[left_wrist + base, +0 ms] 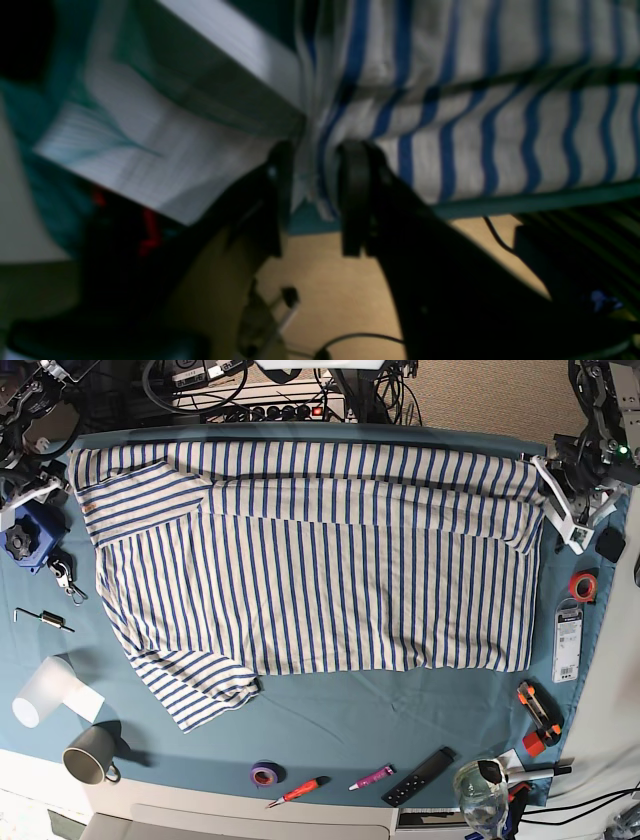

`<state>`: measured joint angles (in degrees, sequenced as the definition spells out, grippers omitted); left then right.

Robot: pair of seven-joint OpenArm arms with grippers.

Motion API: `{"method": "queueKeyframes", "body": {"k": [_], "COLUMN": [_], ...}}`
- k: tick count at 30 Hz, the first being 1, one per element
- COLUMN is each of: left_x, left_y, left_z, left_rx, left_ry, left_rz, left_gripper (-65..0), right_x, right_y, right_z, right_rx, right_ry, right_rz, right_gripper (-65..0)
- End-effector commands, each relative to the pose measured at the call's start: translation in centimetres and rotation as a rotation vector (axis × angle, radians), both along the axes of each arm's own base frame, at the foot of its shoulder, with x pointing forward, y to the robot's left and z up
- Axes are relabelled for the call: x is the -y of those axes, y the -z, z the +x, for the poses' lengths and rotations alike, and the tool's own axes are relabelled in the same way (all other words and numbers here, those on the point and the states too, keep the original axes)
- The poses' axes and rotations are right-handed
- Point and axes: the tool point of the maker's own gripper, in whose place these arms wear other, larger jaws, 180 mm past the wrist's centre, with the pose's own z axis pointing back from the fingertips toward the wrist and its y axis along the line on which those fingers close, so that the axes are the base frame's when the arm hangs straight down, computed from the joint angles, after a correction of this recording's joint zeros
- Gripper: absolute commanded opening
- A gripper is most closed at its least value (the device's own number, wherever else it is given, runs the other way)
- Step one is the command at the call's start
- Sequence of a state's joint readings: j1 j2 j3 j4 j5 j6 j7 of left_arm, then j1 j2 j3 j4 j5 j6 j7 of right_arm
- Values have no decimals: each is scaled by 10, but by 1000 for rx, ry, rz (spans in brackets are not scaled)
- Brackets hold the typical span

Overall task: Fold the T-shirt properly
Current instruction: 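Move the right gripper to the shirt's sleeve near the mug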

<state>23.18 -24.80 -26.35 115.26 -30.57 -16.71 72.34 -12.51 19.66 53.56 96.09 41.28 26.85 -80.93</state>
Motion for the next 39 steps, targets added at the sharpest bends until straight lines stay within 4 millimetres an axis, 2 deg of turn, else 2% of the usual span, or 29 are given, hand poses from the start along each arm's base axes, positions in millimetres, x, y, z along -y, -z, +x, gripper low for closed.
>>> {"method": "queueKeyframes", "body": {"k": [1, 6, 11, 13, 18, 22, 26, 30, 31, 35, 39], "left_x": [-4, 0, -6, -3, 9, 10, 3, -6, -6, 8, 13], "left_y": [-16, -51, -61, -72, -119, -142, -138, -118, -112, -99, -99], "left_z": [10, 28, 36, 49, 90, 110, 119, 126, 127, 127, 127], "left_rx": [55, 197, 256, 351, 655, 773, 777, 731, 710, 665, 668], "left_ry": [17, 65, 30, 17, 39, 38, 11, -31, -26, 67, 91], "left_rz": [37, 126, 165, 144, 95, 81, 59, 5, -4, -77, -92], "left_gripper": [-477, -477, -477, -477, -477, -477, -477, -473, -454, -363, -358], "right_x": [6, 0, -3, -3, -2, -3, -13, -25, -28, -39, -45], "right_y": [-16, -33, -48, -54, -74, -87, -83, -79, -79, -79, -82], "right_z": [8, 17, 22, 27, 52, 68, 84, 108, 116, 150, 188], "right_rx": [48, 96, 118, 144, 251, 319, 321, 312, 311, 302, 306], "right_ry": [-10, -43, -83, -87, -79, -76, -117, -170, -184, -232, -257], "right_rz": [-31, -61, -123, -133, -145, -149, -148, -187, -193, -233, -249], "right_gripper": [-463, -463, -463, -463, -463, -463, -463, -463, -463, -463, -463]}}
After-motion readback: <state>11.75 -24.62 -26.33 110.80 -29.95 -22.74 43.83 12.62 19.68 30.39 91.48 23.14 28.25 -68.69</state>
